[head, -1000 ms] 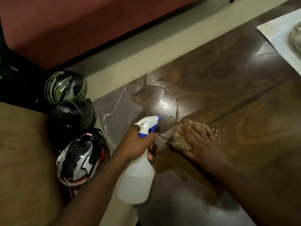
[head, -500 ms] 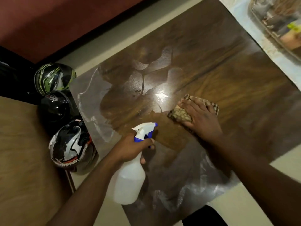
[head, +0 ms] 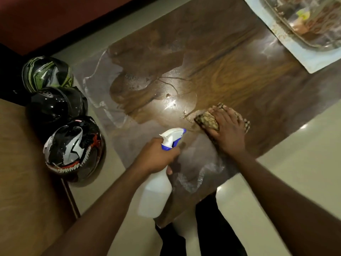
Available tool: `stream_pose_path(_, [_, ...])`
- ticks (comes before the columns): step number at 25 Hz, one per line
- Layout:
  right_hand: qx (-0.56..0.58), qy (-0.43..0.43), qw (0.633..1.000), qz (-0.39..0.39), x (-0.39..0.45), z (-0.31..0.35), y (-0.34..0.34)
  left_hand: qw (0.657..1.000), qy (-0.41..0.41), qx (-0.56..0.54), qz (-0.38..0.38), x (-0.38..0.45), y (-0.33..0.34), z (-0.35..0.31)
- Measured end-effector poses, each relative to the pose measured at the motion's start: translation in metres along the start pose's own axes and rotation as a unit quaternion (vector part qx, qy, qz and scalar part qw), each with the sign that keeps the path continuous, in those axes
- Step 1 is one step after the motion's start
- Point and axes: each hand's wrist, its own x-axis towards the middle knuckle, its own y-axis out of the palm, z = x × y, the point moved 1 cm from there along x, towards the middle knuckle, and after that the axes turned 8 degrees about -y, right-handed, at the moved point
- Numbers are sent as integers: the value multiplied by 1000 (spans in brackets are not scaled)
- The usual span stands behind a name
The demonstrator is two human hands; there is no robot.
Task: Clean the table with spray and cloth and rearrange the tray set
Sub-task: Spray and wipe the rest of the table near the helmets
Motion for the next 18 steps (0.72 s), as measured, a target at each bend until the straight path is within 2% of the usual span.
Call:
stream_pose_path(1, [12, 12, 1000, -7, -16, 20, 2, 1000, 2, -8, 10, -6, 6, 5])
stream_pose_path(4, [3, -148, 989, 2, -88, 34, 6, 999, -10, -3, 48, -15, 15, 17])
stream_pose_path(5, [-14, -155, 988, -10, -102, 18, 2, 998, -16, 0, 58, -18, 17, 19])
stream_pose_path(6, [-28, -114, 993, -27, -104, 5, -4, 998, -16, 4, 65, -21, 20, 20])
stream_pose_path(8, [-33, 50, 997, -46, -85, -2, -6, 998, -11, 13, 68, -21, 27, 21])
stream_pose_path(9, [-24, 98, 994, -50, -74, 10, -1, 997, -8, 10, 70, -20, 31, 21])
stream_pose_path(10, [-20, 82, 996, -39, -73, 26, 5, 998, -4, 3, 68, -21, 34, 20])
stream_pose_path(13, [-18, -127, 992, 6, -115, 32, 10, 998, 8, 5, 67, -28, 36, 16])
stream_pose_path(14, [-30, -138, 990, 1, -122, 19, 2, 998, 0, 5, 63, -32, 34, 16])
stream_pose_path(15, [-37, -99, 994, -18, -117, 9, -4, 998, -9, 9, 57, -33, 33, 16])
stream_pose_path(17, [-20, 59, 998, -33, -92, 14, -7, 998, -25, 25, 43, -32, 33, 16])
stream_pose_path(18, [-6, 91, 995, -29, -81, 30, -4, 999, -25, 22, 38, -32, 33, 14])
